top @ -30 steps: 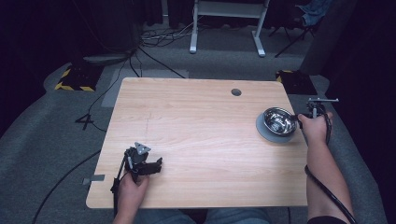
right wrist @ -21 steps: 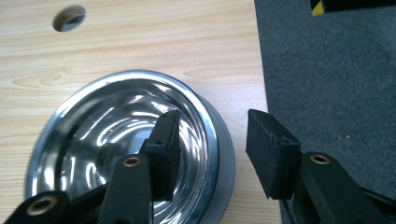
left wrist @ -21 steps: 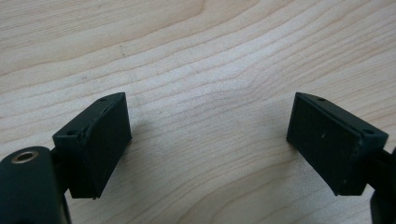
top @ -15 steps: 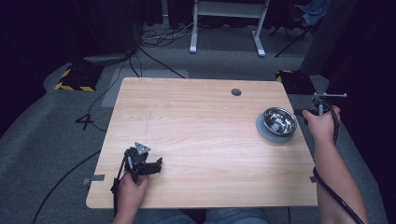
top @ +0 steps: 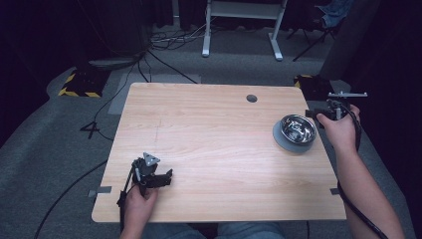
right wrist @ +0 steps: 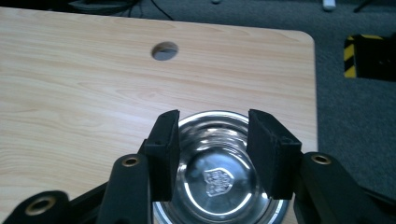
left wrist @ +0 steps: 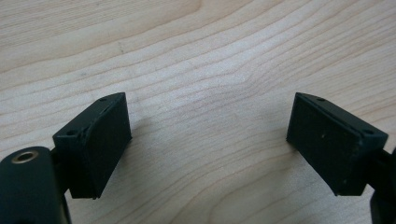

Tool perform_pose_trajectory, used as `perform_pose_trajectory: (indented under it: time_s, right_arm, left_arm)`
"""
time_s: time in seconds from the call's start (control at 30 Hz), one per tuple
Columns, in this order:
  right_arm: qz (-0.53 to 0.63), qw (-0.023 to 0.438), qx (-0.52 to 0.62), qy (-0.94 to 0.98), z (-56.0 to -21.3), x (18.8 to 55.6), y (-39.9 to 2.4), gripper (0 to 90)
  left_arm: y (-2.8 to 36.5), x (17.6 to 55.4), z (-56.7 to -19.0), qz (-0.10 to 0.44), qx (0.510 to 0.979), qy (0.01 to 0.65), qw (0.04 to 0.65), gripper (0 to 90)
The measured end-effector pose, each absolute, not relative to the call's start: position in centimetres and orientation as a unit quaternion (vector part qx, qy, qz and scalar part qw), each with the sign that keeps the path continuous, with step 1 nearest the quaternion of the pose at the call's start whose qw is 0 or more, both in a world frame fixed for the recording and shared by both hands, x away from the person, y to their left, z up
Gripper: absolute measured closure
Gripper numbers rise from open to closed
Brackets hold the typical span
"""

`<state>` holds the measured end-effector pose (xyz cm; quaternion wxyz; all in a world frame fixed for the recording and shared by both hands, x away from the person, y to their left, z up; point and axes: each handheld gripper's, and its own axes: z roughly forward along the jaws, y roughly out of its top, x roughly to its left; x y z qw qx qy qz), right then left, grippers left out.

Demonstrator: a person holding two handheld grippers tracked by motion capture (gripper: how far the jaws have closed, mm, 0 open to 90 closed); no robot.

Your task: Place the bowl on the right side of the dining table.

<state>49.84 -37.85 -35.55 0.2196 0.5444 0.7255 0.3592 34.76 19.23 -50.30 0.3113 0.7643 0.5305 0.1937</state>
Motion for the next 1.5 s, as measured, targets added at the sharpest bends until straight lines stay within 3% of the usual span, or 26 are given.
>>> perform_pose_trajectory:
  time_s: [0.57, 1.5]
  right_arm:
    - [0.400, 0.192, 0.460, 0.770, -32.8, 45.6, -32.2, 53.7]
    - [0.394, 0.143, 0.377, 0.826, -34.1, 38.6, -26.1, 52.2]
  left_arm:
    - [19.2, 34.8, -50.3, 0.194, 0.764, 0.531, 0.311, 13.6]
    - [19.1, 34.9, -50.3, 0.193, 0.762, 0.533, 0.312, 13.4]
